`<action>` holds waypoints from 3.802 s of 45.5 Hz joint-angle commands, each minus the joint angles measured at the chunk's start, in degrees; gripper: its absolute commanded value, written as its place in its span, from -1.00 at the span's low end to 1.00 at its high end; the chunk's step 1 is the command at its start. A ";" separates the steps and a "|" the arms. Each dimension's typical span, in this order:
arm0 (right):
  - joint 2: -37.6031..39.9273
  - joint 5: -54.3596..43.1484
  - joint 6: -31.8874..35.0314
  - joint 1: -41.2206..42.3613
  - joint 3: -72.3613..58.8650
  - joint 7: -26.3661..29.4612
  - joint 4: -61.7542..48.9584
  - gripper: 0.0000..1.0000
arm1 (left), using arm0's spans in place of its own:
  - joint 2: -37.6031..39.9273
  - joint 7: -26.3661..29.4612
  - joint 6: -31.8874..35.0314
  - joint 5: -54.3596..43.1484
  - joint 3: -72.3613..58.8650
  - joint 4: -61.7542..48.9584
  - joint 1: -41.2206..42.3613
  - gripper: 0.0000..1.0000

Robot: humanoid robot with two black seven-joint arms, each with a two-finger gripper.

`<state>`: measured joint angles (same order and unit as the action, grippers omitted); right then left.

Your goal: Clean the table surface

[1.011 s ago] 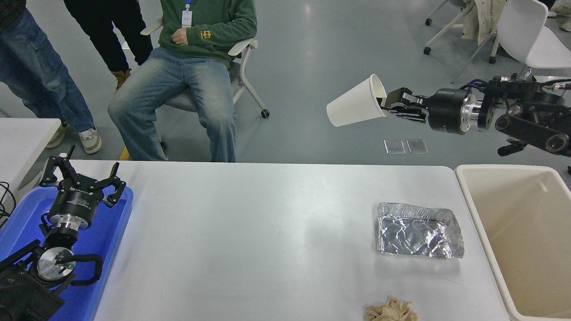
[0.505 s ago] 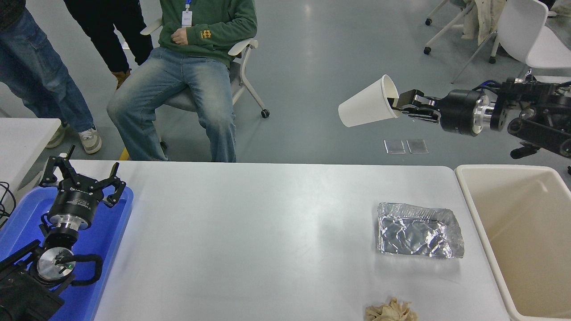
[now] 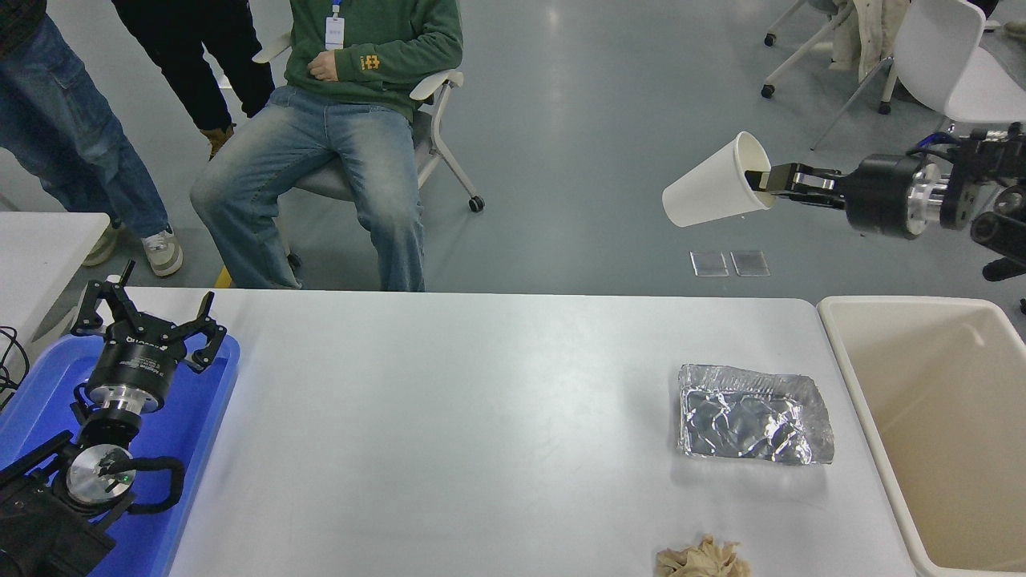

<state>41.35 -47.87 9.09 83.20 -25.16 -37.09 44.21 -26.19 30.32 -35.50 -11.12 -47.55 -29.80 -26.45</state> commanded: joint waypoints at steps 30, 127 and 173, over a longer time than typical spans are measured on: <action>5.23 -0.21 -2.41 -9.89 -7.72 -0.18 -21.88 -1.00 | 0.00 0.00 0.00 -0.04 0.00 0.01 0.00 1.00; -13.58 36.10 -24.38 -43.82 17.95 22.14 -33.13 -1.00 | 0.00 0.00 0.08 0.04 0.00 0.01 0.00 1.00; -14.81 36.10 -23.85 -43.82 22.61 22.14 -31.38 1.00 | 0.00 0.00 0.08 -0.04 -0.09 0.09 0.00 1.00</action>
<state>26.51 -11.79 -14.84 39.19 -3.98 -14.96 12.45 -26.19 30.32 -35.42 -11.13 -47.63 -29.76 -26.46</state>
